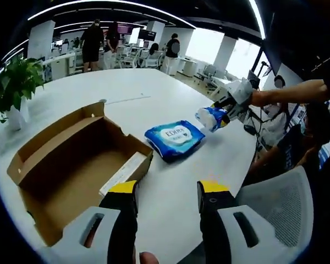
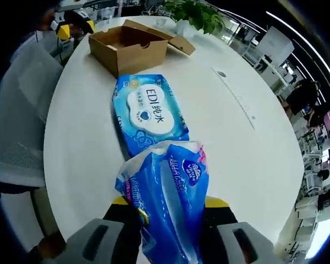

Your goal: Operate the shoe box by opening the lid, removing the specified soft item, and placing it in the target area until the item is outside and the box remains undamaged.

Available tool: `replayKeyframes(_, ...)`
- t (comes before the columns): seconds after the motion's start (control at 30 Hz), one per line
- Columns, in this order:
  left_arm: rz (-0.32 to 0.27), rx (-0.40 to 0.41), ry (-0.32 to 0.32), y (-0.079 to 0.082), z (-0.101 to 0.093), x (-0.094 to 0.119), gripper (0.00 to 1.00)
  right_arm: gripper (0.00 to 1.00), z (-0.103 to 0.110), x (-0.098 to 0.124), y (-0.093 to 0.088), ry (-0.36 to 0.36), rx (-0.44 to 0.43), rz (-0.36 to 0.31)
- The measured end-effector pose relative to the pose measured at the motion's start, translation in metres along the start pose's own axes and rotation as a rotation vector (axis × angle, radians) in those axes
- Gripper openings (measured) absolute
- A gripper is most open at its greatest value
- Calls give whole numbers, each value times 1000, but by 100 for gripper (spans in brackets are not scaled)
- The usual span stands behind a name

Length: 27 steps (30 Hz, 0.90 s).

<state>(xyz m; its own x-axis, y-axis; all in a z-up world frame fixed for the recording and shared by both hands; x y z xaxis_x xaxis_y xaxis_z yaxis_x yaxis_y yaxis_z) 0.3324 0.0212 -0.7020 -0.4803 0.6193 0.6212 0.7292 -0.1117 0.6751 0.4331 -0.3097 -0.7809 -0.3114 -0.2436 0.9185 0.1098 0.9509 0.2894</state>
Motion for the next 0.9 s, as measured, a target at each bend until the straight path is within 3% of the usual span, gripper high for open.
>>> replayKeyframes(0.47, -14, 58, 72, -13, 22, 30, 43, 40, -5, -27, -10, 54, 56, 50)
replayKeyframes(0.9, -19, 92, 117, -25, 27, 44, 43, 42, -13, -45, -17, 90, 80, 57)
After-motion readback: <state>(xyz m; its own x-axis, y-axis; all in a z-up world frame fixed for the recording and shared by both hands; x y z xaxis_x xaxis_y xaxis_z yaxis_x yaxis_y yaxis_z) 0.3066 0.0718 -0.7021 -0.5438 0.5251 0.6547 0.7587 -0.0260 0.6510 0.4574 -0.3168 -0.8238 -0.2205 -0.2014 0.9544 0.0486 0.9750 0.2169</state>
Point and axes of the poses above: the point that each gripper's makers call its tool centre point, and the gripper's own axes: x roughly backward along the fingers, z roughly to its left, y roughly out of its top, the point moved 1 cm from there along x, roughly backward along the fingers, and after that the axes turned 10 degrees about x, right-handed, at the moved point
